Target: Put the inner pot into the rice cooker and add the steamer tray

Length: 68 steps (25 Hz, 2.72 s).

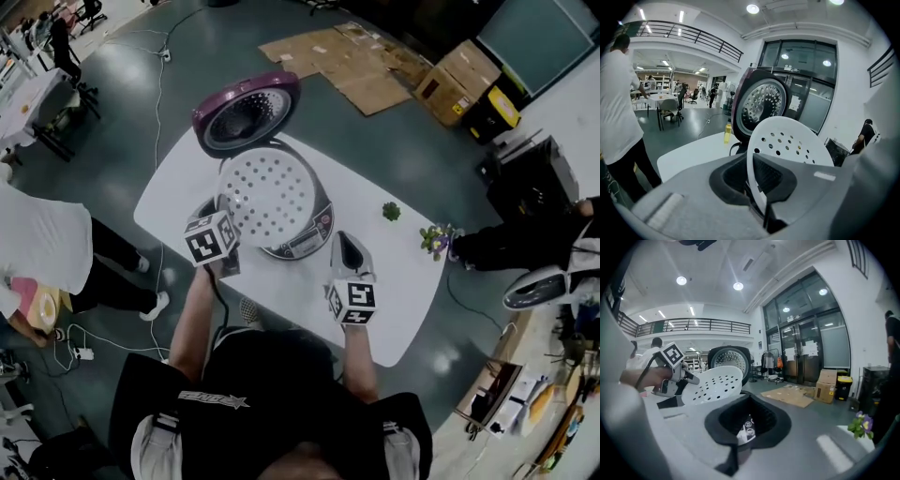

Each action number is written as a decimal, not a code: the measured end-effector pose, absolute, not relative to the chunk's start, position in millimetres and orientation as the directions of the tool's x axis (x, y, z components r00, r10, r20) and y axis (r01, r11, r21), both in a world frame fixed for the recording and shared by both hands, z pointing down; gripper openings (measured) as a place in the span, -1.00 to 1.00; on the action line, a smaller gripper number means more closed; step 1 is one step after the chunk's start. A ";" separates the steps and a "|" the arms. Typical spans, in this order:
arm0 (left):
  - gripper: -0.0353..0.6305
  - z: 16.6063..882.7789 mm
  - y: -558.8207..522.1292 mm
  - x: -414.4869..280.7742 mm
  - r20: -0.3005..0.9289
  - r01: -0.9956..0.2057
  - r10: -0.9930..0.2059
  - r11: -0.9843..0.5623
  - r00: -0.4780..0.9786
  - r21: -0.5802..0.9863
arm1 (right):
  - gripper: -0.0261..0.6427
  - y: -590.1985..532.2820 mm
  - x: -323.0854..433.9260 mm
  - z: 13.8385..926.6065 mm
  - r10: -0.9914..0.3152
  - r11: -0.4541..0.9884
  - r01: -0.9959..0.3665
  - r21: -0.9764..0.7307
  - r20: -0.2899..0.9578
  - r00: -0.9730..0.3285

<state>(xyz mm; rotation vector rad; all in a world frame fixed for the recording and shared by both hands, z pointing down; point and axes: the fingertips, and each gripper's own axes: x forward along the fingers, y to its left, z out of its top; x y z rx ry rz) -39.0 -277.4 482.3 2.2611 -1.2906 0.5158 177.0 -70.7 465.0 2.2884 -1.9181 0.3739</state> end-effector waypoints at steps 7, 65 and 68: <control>-0.82 497.5 -301.3 -14.8 0.580 -0.877 -0.670 -0.440 0.464 0.193 | -0.91 -72.3 201.8 474.8 -0.931 -0.245 -0.967 -0.074 0.296 0.213; -0.14 491.9 -267.7 6.6 0.478 -0.864 -0.742 -0.498 0.470 0.076 | -0.91 -30.7 232.5 497.4 -0.920 -0.236 -0.969 -0.075 0.340 0.198; -0.14 469.0 -250.3 1.9 0.427 -0.861 -0.768 -0.505 0.478 0.056 | -0.91 -22.7 230.2 487.1 -0.930 -0.211 -0.975 -0.062 0.321 0.181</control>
